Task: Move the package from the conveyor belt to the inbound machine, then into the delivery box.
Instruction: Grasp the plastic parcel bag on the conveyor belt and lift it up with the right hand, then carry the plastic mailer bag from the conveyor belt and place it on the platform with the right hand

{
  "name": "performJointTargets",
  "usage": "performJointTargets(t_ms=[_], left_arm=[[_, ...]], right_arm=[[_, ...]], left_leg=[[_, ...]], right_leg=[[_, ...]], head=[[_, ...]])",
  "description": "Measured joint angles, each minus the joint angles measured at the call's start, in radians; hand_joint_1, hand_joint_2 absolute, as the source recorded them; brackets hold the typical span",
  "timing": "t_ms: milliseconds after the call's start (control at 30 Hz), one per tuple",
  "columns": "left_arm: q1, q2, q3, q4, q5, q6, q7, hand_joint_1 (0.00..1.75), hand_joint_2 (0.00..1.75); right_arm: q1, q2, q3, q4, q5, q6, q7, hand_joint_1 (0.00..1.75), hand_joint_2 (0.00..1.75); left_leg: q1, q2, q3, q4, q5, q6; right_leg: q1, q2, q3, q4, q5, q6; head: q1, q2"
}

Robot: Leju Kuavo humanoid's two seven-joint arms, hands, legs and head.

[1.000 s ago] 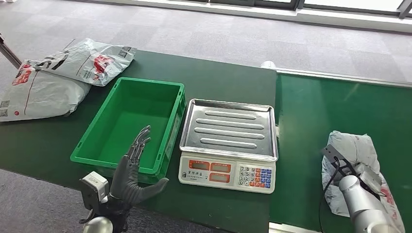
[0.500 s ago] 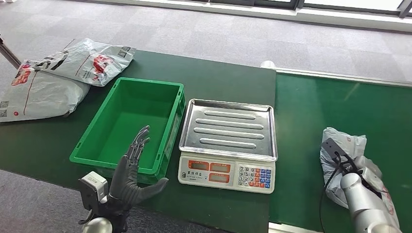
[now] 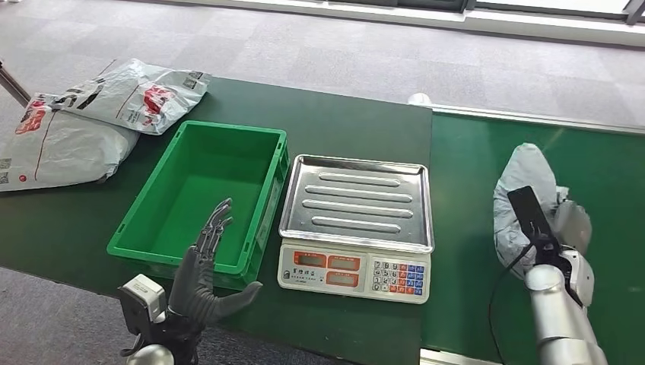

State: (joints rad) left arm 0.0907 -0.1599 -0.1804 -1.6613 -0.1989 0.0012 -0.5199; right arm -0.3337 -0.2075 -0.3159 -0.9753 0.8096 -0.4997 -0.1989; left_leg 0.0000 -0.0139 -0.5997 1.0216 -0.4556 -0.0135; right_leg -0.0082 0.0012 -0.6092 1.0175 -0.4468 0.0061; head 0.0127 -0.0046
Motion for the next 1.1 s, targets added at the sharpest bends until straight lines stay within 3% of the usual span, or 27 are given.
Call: performJointTargets(t_ms=[67,133,267,433,600,767,1000,1033,1100], left_arm=[[-0.001,-0.002,0.000,0.003,-0.003,0.011,-0.014,0.00,1.75],[-0.007,-0.004,-0.002,0.009,-0.008,0.018,-0.023,0.00,1.75],[-0.046,-0.005,-0.007,0.026,-0.011,0.017,-0.029,0.00,1.75],[-0.086,-0.006,-0.008,0.050,-0.010,0.003,-0.030,0.00,1.75],[-0.127,-0.006,-0.008,0.072,-0.002,-0.012,-0.026,0.00,1.75],[-0.145,-0.006,-0.008,0.076,0.005,-0.013,-0.008,0.00,1.75],[-0.145,-0.006,-0.005,0.076,0.001,-0.003,0.011,0.00,1.75],[-0.145,-0.006,-0.004,0.076,0.001,-0.003,0.012,0.00,1.75],[-0.145,-0.006,-0.002,0.076,0.001,-0.003,0.013,0.00,1.75]], right_arm=[[0.026,0.042,0.037,-0.159,-0.049,-0.131,-0.070,1.75,1.75],[0.033,0.083,0.082,-0.291,-0.066,-0.158,-0.081,1.75,1.75],[-0.013,0.150,0.239,-0.422,-0.053,0.067,-0.035,1.75,1.75],[-0.079,0.211,0.423,-0.443,-0.024,0.221,-0.012,1.75,1.75],[-0.210,0.275,0.601,-0.282,0.013,0.530,0.041,1.75,1.75],[-0.308,0.349,0.725,-0.061,0.008,0.579,0.087,1.75,1.75],[-0.385,0.418,0.786,0.148,0.019,0.591,0.132,1.75,1.75],[-0.394,0.423,0.789,0.166,0.019,0.589,0.131,1.52,1.75],[-0.408,0.431,0.794,0.196,0.021,0.586,0.136,0.65,1.75]], left_leg=[[0.000,0.000,0.000,-0.001,0.000,-0.001],[0.000,0.001,0.001,-0.002,0.000,-0.001],[0.000,0.008,0.000,-0.004,0.000,-0.005],[0.001,0.003,0.001,-0.004,0.005,-0.007],[0.002,0.007,-0.001,-0.005,0.007,-0.009],[0.003,0.000,-0.003,-0.005,0.010,-0.011],[0.003,0.000,-0.004,-0.005,0.010,-0.011],[0.003,0.000,-0.004,-0.005,0.010,-0.011],[0.003,0.000,-0.004,-0.005,0.010,-0.011]], right_leg=[[0.000,0.000,0.000,0.000,-0.001,-0.001],[0.001,0.001,0.000,0.000,-0.001,-0.002],[0.001,0.007,-0.002,0.001,0.000,-0.005],[0.001,0.002,-0.004,0.002,0.003,-0.008],[0.002,0.006,-0.007,0.003,0.005,-0.010],[0.003,0.001,-0.008,0.003,0.006,-0.010],[0.003,0.001,-0.009,0.003,0.006,-0.010],[0.003,0.001,-0.009,0.003,0.006,-0.010],[0.003,0.002,-0.009,0.003,0.006,-0.010]], head=[[0.000,0.000],[0.000,0.000],[0.000,0.000],[0.000,0.000],[0.000,0.000],[0.000,0.000],[0.000,0.000],[0.000,0.000],[0.000,0.000]])
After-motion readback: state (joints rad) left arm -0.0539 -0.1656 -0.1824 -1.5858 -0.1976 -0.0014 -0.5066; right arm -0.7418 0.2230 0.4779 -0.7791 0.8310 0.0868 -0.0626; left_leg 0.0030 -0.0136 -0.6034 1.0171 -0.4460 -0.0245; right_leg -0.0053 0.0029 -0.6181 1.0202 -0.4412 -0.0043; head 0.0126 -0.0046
